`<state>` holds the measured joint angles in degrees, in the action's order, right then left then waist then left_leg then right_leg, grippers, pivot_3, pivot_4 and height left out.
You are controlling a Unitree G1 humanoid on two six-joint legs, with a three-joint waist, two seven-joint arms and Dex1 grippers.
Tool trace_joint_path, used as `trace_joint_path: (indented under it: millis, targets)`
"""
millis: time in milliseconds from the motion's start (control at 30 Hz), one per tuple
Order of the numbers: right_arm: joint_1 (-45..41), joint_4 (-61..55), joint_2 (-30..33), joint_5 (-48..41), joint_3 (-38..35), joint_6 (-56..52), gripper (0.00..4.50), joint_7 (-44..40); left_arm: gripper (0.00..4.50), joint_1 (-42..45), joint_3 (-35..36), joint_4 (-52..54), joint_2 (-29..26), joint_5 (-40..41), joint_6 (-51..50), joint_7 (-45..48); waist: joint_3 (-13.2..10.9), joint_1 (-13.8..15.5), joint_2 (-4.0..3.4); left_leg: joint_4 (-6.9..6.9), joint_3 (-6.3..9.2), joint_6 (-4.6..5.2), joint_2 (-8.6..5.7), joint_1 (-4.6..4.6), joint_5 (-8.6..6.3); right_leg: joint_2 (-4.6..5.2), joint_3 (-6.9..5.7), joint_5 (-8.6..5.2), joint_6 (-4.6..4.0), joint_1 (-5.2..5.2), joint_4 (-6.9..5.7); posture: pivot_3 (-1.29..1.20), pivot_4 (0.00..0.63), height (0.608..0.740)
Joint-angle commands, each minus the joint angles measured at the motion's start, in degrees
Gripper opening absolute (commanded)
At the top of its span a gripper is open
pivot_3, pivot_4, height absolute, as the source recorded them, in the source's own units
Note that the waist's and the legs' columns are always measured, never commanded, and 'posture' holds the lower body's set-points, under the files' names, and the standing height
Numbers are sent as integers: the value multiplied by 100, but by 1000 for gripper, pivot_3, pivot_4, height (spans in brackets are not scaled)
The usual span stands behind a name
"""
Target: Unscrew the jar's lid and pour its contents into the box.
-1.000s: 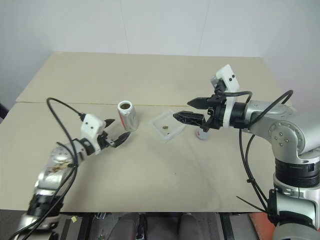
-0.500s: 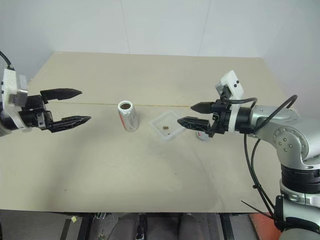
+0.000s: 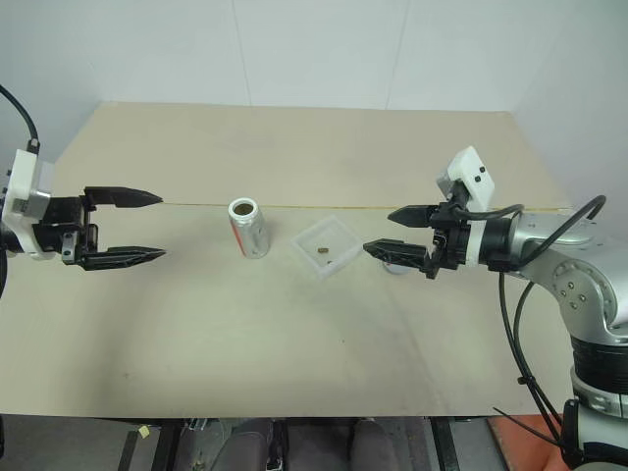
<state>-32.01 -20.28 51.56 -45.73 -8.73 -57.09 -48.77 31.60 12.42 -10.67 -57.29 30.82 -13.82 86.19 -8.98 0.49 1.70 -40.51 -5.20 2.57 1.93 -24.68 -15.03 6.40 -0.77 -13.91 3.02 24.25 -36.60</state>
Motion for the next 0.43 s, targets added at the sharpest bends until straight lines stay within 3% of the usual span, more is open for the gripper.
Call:
trace_joint_path:
  millis: [33,433]
  targets:
    - [85,-199,167,41,-276,265,4500,-97,4480,-21,228,150,-95,120,-31,-22,0,1,0,0,2,0,0,0,0,0,0,0,0,-1,0,0,150,740]
    - [442,-469,207,181,-214,574,4500,-161,4480,-755,689,670,-104,295,-234,-314,0,0,0,0,13,3,2,2,-2,0,1,0,0,0,-4,0,150,740]
